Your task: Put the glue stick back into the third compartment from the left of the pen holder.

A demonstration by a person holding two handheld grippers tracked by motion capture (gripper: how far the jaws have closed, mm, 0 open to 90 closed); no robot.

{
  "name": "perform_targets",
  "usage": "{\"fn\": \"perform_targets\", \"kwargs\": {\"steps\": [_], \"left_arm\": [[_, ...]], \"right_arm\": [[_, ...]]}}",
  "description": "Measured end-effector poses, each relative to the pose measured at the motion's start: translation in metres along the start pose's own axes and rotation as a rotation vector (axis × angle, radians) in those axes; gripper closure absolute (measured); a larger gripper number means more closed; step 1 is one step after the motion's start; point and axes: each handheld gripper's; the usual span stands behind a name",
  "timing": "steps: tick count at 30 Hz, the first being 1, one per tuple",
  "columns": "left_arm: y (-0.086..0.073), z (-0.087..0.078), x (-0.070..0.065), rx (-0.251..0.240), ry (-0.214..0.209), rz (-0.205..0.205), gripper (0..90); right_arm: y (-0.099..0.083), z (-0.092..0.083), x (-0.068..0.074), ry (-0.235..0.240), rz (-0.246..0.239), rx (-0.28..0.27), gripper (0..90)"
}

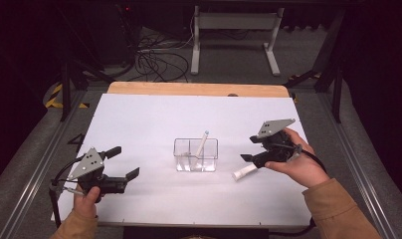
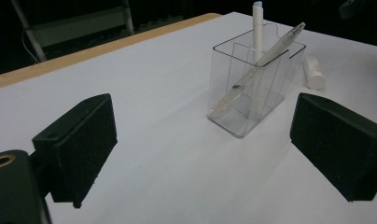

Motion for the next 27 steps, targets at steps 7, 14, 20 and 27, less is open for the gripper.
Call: {"fn": "perform_targets", "kwargs": {"steps": [7,14,20,27], "left_arm": [[0.0,0.0,0.0,0.0,-0.001,0.0,8.1],[-0.001,-0.001,0.0,0.001,0.003,-0.003,8.1],[-0.001,-0.001,-0.001,0.004,0.003,-0.005,8.1],[-0.003,-0.002,-0.001,0.007,0.005,-0.008,8.1]], "right_arm": [[0.002,0.0,0.0,0.0,-0.018,0.021,31.6],[0.004,0.005,-0.001,0.013,-0.097,0.065,33.3],[0.002,0.013,-0.002,0.032,-0.191,0.115,35.3],[0.001,0.024,0.0,0.084,-0.257,0.186,35.5]]}}
Point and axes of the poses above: each handheld gripper's, and its own axes: z roughly forward along the jaws, y roughly out of its top, x roughly to its left, and after that the axes turned 4 degrees about z, right-handed
